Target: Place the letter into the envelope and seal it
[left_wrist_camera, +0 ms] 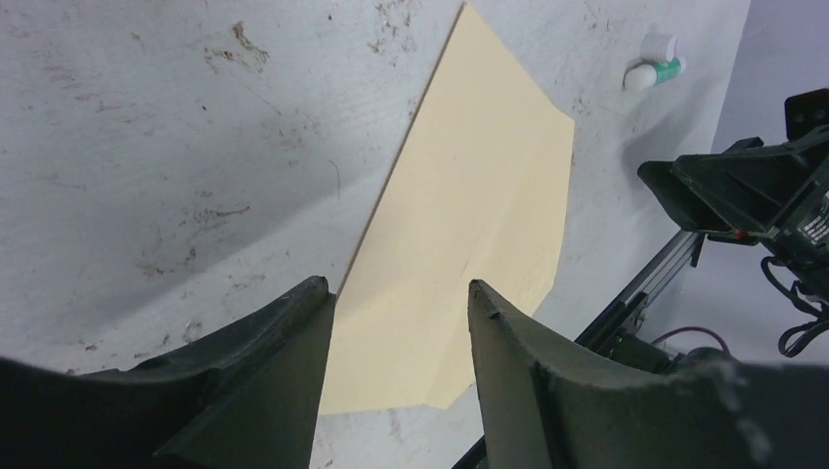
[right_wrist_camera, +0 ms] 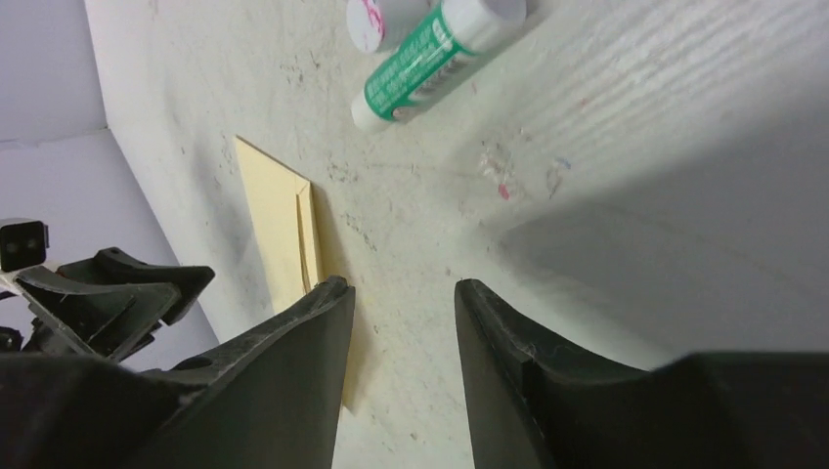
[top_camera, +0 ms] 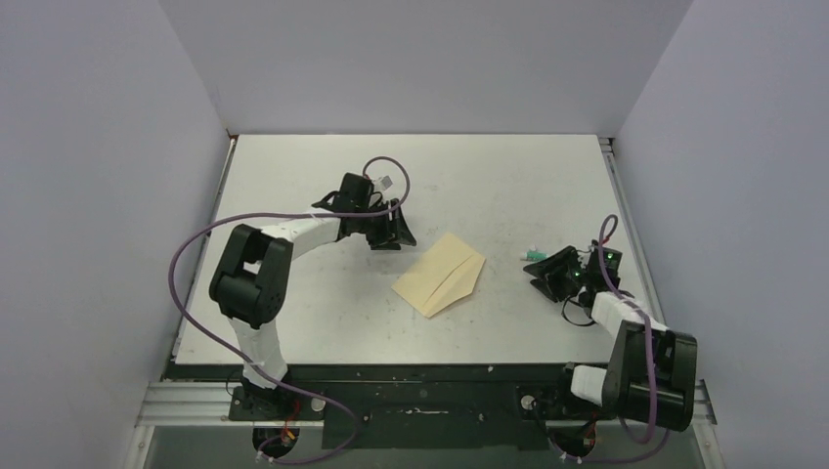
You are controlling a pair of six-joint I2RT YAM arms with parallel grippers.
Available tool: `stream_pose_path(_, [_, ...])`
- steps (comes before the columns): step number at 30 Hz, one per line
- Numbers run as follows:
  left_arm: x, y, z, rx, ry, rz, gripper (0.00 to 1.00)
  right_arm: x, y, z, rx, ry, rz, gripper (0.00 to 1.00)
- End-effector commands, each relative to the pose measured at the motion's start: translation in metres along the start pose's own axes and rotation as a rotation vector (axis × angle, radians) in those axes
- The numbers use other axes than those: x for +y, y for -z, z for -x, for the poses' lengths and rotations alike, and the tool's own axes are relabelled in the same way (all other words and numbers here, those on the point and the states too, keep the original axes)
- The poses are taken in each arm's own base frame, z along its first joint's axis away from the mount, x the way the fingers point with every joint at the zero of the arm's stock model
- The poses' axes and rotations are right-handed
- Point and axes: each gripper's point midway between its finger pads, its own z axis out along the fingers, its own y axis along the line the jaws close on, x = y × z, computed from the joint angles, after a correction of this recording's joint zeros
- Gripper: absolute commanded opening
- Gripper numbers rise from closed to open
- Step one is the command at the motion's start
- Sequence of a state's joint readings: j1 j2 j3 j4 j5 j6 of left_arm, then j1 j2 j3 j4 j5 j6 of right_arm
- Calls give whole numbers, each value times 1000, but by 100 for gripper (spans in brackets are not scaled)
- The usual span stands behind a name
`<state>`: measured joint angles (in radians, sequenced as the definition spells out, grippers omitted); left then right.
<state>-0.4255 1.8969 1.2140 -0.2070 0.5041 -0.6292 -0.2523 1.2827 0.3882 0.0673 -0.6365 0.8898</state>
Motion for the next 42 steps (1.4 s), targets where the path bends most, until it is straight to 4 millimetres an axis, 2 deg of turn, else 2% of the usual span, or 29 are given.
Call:
stream_pose_path(1, [-17,19,-3,-20,-104,-83,46,-16,13,-22,27,116,-94,36])
stream_pose_path(2, [-20,18,-9,-10,-103,-116,40,-18,13,-30,34,133,-102,31])
stream_pose_path(4, [-21,18,-19,-5,-107,-138,35,-19,11,-49,62,155,-94,29])
stream_pose_path(9, [-2,10,-40,12,-102,-69,27,-20,0,-87,124,210,-93,26])
stream_pose_path(14, [7,-2,-64,50,-124,-7,26,-8,-18,-101,145,272,-65,25])
stream_pose_path(21, [37,-8,-92,88,-125,187,22,4,-45,-121,222,276,-15,23])
stream_pose_path(26, [49,-11,-102,111,-101,246,21,47,-51,-139,281,292,190,20])
stream_pose_path(29, [49,-13,-106,120,-95,252,21,62,-55,-149,313,303,250,20])
stream_pose_path(33, [51,-17,-112,139,-93,259,20,65,-66,-156,335,299,248,19])
stream_pose_path(42, [49,-19,-114,153,-97,249,19,67,-85,-158,343,300,219,18])
